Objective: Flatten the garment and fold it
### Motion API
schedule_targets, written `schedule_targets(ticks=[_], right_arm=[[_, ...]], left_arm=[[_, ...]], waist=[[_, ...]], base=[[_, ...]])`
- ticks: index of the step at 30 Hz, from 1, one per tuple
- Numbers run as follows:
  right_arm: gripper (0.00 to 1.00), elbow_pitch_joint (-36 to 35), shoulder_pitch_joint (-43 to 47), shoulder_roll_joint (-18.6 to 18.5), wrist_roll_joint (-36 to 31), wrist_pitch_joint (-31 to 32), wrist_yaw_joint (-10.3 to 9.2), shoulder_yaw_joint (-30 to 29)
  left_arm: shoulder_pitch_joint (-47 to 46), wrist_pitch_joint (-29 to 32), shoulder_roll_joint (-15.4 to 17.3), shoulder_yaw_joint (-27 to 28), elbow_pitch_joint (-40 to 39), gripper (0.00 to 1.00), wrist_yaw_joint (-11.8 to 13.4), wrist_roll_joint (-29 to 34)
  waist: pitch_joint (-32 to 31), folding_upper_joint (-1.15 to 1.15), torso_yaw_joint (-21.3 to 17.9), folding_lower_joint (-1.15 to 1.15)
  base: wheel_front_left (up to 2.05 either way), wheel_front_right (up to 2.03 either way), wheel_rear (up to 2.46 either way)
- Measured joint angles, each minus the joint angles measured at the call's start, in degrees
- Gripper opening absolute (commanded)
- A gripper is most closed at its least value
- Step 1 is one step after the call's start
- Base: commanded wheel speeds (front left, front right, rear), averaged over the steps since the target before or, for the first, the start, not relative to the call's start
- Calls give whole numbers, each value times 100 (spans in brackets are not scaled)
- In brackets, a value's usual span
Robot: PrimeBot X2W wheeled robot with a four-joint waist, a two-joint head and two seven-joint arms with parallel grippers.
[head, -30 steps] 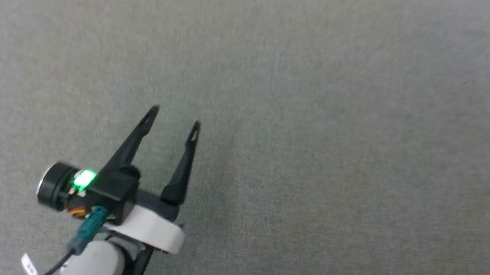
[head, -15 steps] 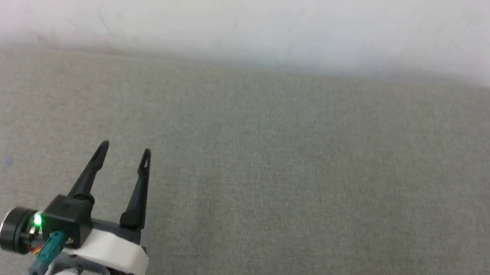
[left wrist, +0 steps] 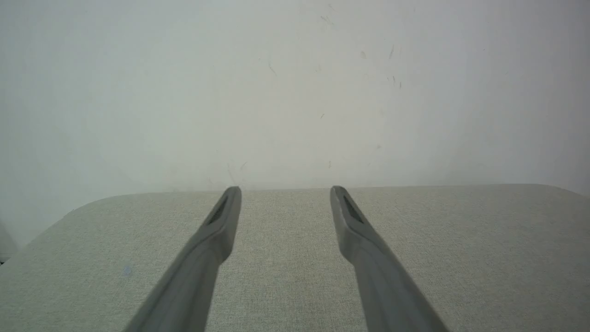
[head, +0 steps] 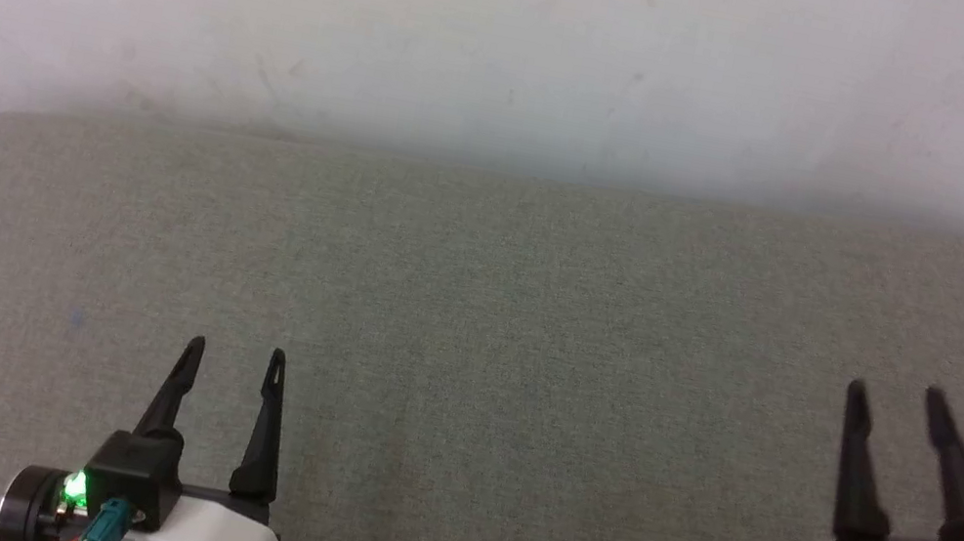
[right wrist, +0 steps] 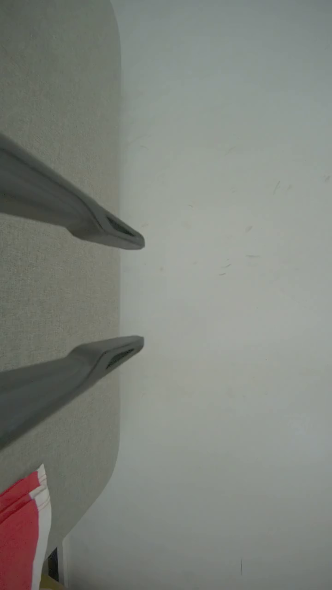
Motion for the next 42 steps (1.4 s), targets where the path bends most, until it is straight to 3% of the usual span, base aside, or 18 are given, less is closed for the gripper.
schedule_targets(ticks=[9, 34, 35, 42], right_arm=[[100, -8, 521, 246, -115, -63, 0, 252], [100, -56, 562, 319, -180, -79, 0, 222], [0, -62, 562, 319, -180, -76, 0, 221], [0, -57, 561, 314, -179, -65, 0, 222]], left_arm=[[76, 0, -55, 29, 100, 100, -5, -5], [75, 0, -102, 90, 185, 100, -58, 51], [75, 1, -103, 90, 174, 0, -67, 48], [75, 30, -102, 85, 177, 0, -63, 45]], waist=[[-8, 0, 117, 1], [-38, 0, 156, 0], [-31, 0, 157, 1], [-27, 0, 155, 1]], base=[[0, 0, 0], [0, 0, 0], [0, 0, 0], [0, 0, 0]])
